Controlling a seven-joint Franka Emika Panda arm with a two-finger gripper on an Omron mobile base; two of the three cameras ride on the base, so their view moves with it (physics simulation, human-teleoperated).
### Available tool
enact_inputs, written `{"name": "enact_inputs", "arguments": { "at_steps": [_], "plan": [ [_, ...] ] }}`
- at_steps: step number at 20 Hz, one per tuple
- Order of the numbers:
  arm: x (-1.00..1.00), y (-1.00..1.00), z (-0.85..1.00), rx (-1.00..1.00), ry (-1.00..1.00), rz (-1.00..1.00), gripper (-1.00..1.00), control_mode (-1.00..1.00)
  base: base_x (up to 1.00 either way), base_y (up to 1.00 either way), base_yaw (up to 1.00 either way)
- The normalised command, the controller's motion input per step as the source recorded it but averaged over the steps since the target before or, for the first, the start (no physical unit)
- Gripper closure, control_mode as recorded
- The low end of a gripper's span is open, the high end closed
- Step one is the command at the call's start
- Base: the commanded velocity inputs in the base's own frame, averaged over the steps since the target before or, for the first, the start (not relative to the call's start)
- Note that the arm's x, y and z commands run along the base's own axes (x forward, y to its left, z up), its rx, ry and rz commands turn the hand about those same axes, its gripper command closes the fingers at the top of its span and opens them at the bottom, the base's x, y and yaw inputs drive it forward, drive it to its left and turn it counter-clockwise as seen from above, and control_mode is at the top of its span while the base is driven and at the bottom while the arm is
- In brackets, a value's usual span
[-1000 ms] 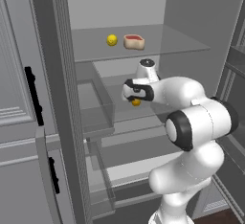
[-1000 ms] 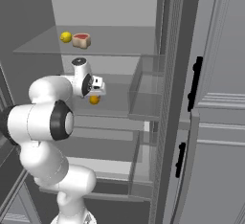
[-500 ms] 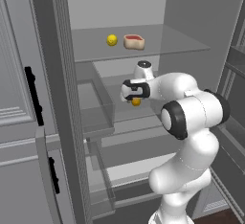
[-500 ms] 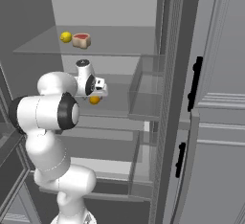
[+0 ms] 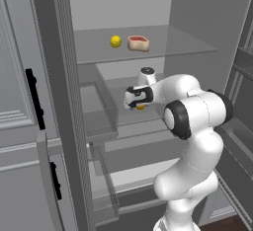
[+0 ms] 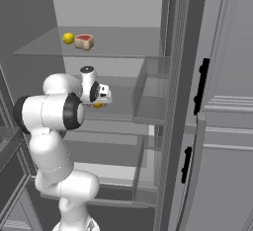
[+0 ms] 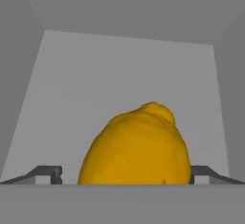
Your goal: Place one lemon and one steak in each tupperware on the nearby counter, to pack two identical lunches.
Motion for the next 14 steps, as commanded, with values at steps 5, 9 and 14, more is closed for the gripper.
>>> {"name": "enact_inputs", "arguments": {
  "at_steps": [5,9,14],
  "plan": [
    [0.00,0.00,0.00,0.00,0.00,0.00,-1.00,-1.00,0.00,0.00,0.00],
    [0.00,0.00,0.00,0.00,0.00,0.00,1.00,-1.00,0.00,0.00,0.00],
    [-0.15,0.00,0.00,0.00,-0.01,0.00,1.00,-1.00,0.00,0.00,0.00]
  ]
}}
